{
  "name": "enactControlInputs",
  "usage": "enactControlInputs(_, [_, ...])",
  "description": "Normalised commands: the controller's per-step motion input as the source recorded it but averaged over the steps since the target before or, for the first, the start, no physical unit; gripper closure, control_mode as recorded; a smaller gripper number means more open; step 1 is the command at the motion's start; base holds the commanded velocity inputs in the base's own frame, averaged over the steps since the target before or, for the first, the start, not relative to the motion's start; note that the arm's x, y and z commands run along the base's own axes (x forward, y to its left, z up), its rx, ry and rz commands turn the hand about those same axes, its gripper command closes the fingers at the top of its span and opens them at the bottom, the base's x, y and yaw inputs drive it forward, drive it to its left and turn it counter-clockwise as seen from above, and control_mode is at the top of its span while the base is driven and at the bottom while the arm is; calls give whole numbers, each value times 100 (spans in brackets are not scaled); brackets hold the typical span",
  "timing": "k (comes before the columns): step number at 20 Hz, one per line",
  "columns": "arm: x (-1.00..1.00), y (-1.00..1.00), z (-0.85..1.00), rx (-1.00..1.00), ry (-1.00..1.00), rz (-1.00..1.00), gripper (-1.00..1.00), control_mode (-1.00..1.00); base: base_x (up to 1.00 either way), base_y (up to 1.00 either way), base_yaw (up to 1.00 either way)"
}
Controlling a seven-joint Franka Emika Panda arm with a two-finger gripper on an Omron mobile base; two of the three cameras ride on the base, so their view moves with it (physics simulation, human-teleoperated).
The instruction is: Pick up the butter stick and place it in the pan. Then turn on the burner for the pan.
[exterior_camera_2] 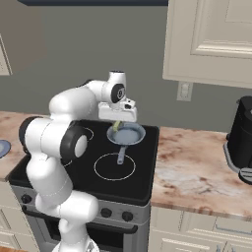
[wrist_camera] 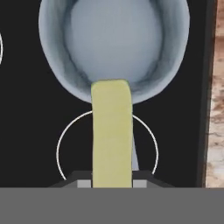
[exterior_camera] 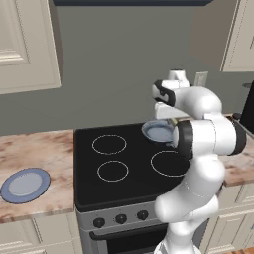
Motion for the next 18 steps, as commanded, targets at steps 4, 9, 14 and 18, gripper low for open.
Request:
enactControlInputs(4, [24,-17,-31,0,0,0,100,-100,0,0,0])
enactControlInputs(9, [27,-3,-36,0,0,0,100,-100,0,0,0])
enactControlInputs(14, [31,0,-34,0,0,0,100,-100,0,0,0])
enactControlInputs(18, [34,0,-35,-1,0,0,100,-100,0,0,0])
